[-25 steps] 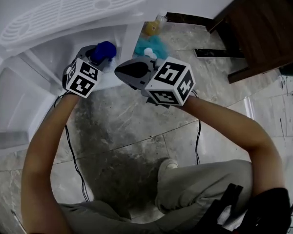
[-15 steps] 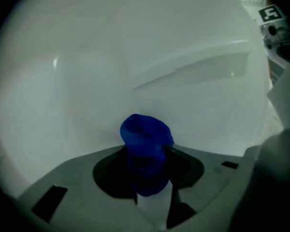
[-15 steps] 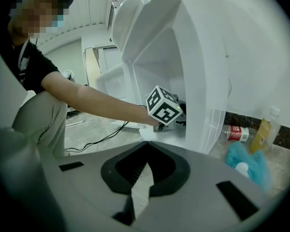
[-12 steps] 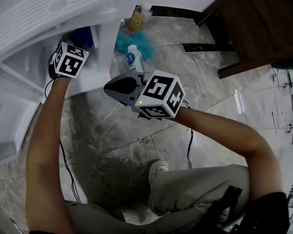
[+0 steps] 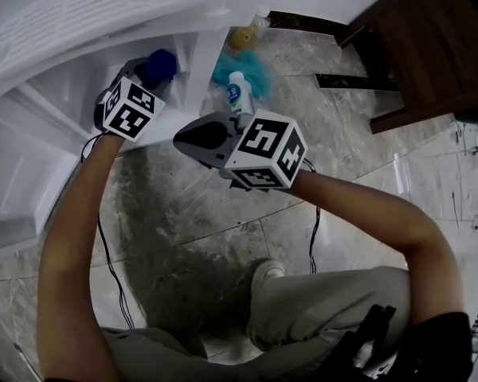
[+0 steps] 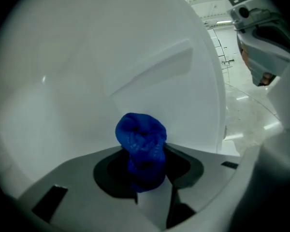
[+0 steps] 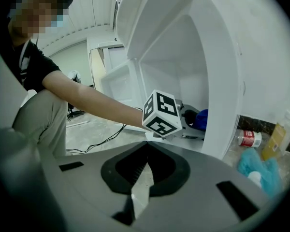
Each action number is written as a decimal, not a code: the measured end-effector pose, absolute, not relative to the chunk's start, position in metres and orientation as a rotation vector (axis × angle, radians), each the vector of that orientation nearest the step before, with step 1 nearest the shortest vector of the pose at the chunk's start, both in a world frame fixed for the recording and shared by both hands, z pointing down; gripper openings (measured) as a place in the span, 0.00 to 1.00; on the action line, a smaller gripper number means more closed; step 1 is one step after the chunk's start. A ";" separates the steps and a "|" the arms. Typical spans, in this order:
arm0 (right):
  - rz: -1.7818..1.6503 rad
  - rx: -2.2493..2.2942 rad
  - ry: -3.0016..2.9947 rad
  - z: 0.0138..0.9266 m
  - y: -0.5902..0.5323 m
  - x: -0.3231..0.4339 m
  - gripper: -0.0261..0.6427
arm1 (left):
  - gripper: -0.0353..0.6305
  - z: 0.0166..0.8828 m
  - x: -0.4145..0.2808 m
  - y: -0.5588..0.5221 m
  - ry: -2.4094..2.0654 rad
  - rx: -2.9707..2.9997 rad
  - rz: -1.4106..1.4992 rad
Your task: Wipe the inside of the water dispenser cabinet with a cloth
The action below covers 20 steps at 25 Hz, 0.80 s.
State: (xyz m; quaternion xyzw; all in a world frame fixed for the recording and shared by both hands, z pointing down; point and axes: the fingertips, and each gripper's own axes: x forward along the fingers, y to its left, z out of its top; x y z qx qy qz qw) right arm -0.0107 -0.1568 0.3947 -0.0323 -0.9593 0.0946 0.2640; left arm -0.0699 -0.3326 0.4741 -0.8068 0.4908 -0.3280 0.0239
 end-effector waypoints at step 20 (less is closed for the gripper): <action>0.276 -0.100 -2.578 0.405 -0.155 -0.005 0.04 | 0.29 0.481 -0.075 -0.343 1.499 -2.515 -1.070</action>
